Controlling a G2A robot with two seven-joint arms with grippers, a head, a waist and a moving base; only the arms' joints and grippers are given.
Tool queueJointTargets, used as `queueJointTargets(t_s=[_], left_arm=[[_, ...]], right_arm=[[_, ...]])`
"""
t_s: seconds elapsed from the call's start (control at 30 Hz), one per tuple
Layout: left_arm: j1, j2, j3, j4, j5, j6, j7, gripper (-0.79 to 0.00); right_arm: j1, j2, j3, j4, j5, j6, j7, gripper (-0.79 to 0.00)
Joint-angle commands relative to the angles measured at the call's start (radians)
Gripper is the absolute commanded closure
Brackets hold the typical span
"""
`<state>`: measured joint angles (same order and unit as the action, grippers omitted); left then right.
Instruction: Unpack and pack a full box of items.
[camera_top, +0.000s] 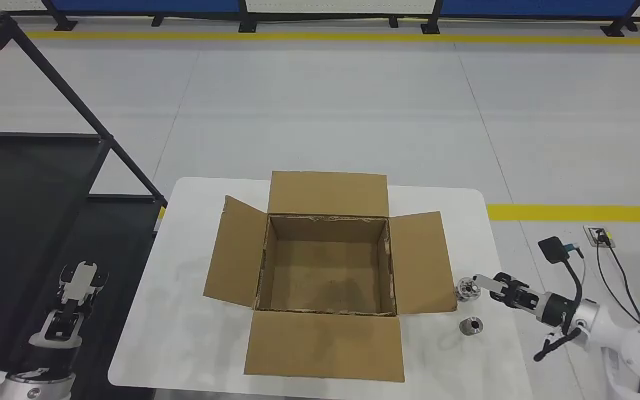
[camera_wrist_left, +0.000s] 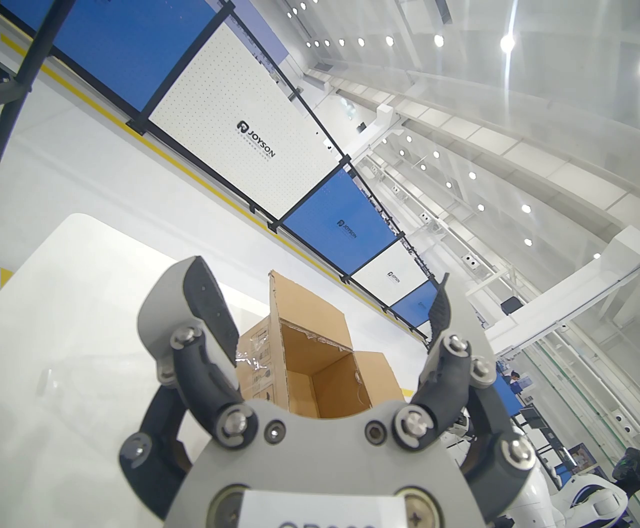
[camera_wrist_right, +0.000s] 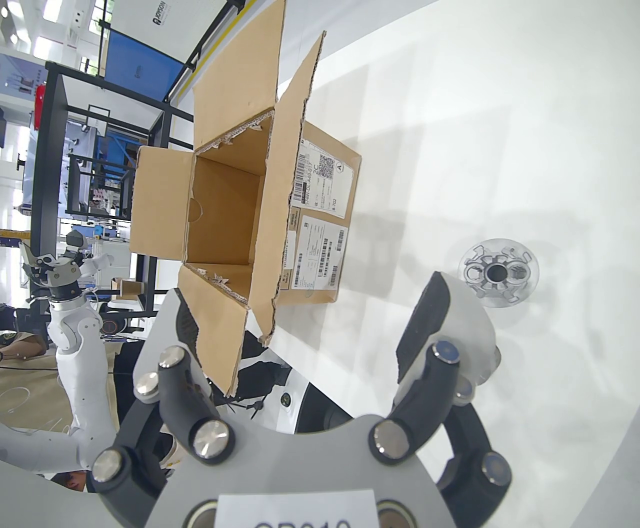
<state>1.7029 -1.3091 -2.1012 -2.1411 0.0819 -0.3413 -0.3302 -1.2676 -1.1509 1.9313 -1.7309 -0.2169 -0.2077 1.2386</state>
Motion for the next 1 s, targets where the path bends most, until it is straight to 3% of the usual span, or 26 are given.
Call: queueJointTargets(t_s=[0.0,0.2,0.4,0.7,0.97], left_arm=[[0.0,0.0,0.0,0.0,0.0,0.0,0.0,-0.785],[0.0,0.0,0.0,0.0,0.0,0.0,0.0,-0.785],[0.0,0.0,0.0,0.0,0.0,0.0,0.0,-0.785],[0.0,0.0,0.0,0.0,0.0,0.0,0.0,-0.785],[0.0,0.0,0.0,0.0,0.0,0.0,0.0,-0.785]], right_arm=[[-0.026,0.009,0.003,-0.028,-0.052,-0.089,0.038,-0.785],[-0.146,0.037,0.059,-0.115,-0.227,-0.244,0.13,-0.785],[-0.239,0.048,0.02,-0.141,-0.334,-0.271,0.041,-0.785],[-0.254,0.045,-0.141,-0.146,-0.65,-0.148,-0.162,-0.785],[-0.131,0.044,-0.27,-0.003,-0.765,-0.064,-0.206,-0.785]])
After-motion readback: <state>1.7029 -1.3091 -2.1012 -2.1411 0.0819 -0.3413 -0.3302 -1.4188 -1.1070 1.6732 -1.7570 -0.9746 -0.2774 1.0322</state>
